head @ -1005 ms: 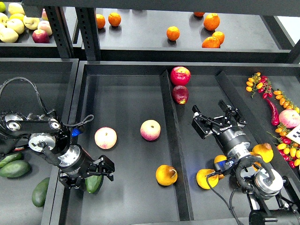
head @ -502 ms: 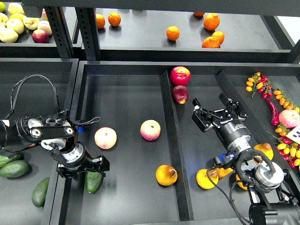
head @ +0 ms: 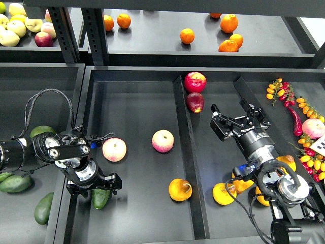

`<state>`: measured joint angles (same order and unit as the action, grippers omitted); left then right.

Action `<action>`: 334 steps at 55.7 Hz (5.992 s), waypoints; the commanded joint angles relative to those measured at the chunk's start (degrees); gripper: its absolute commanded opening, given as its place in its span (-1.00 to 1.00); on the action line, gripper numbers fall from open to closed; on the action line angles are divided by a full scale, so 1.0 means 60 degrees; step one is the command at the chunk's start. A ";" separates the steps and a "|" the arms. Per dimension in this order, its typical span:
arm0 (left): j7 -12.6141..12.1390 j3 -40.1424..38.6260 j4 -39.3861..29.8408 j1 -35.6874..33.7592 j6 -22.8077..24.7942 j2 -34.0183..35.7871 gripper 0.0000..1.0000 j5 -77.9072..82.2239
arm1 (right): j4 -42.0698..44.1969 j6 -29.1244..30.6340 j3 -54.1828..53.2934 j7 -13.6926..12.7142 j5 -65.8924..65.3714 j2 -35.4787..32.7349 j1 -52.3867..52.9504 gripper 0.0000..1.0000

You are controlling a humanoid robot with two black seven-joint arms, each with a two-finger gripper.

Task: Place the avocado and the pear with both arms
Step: 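Lower the left gripper and close it around the avocado, then carry the avocado into the bin of avocados and open the left gripper, then withdraw the left gripper and swing the right gripper toward the middle bin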

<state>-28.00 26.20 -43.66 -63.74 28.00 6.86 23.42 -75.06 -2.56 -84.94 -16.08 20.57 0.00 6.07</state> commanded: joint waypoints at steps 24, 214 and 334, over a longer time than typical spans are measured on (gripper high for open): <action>0.0000 -0.0090 0.0787 0.0385 -0.0001 -0.0381 0.98 0.0593 | -0.0014 0.0032 -0.0081 -0.0015 0.0014 0.0000 0.0000 0.99; 0.0000 -0.4074 0.0831 0.2025 -0.0001 0.4409 -0.68 0.0901 | 0.0015 -0.0935 0.0256 -0.0132 0.0277 0.0000 0.2314 0.99; 0.0000 -1.7066 -0.2889 0.7781 -0.0001 0.2374 0.97 -0.2307 | 0.0001 -0.0833 0.0373 -0.1333 0.0321 -0.1142 0.0249 0.99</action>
<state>-28.00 -67.36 -58.29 -23.98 27.99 27.11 9.93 -75.07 -7.65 -82.63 -23.44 22.46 -4.53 8.71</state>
